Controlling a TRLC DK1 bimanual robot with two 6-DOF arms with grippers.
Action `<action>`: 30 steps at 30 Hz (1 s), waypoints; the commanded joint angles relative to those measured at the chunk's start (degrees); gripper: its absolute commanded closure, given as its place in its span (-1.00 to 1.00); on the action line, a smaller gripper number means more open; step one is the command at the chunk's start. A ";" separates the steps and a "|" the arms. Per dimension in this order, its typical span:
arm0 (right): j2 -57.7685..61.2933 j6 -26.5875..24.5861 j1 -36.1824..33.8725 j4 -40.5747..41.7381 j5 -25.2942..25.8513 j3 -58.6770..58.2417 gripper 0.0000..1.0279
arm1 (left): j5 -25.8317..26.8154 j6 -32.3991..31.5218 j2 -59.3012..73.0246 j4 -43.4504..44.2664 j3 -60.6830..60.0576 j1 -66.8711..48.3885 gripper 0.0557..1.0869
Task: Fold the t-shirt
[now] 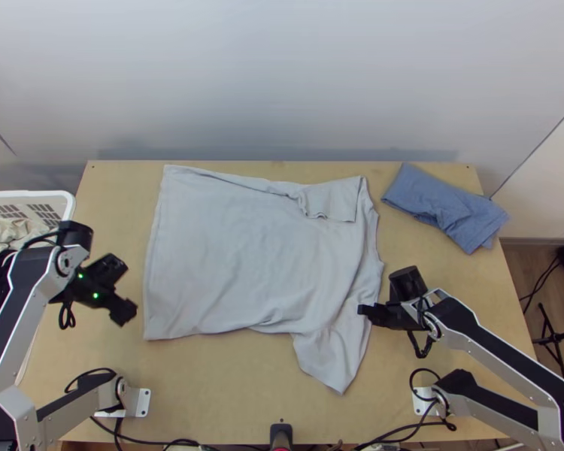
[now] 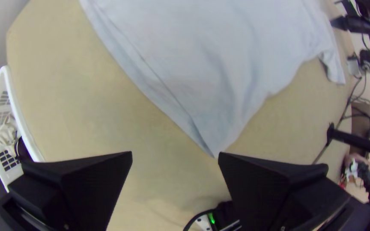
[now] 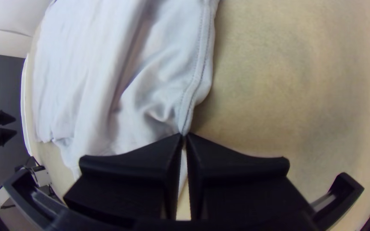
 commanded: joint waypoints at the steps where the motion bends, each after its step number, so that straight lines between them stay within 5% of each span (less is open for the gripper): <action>1: -0.35 0.04 -0.65 0.86 0.05 -0.37 0.94 | -1.57 8.13 1.67 -7.84 -4.00 -3.06 -0.89; 15: -0.09 0.30 -1.18 2.00 0.05 -0.63 0.94 | -0.34 5.84 6.76 1.47 -11.12 -4.29 -0.60; 18: -0.09 0.39 -1.35 2.09 0.05 -0.63 0.94 | 1.42 3.56 7.38 4.20 -11.56 -5.53 -0.26; 28: -0.09 0.48 -1.71 2.44 0.05 -0.72 0.94 | 3.79 -2.51 10.02 7.71 -13.31 -12.21 -0.25; 30: -0.09 0.39 -1.71 2.44 0.05 -0.72 0.94 | 3.88 -2.24 9.66 7.45 -13.67 -12.56 -0.12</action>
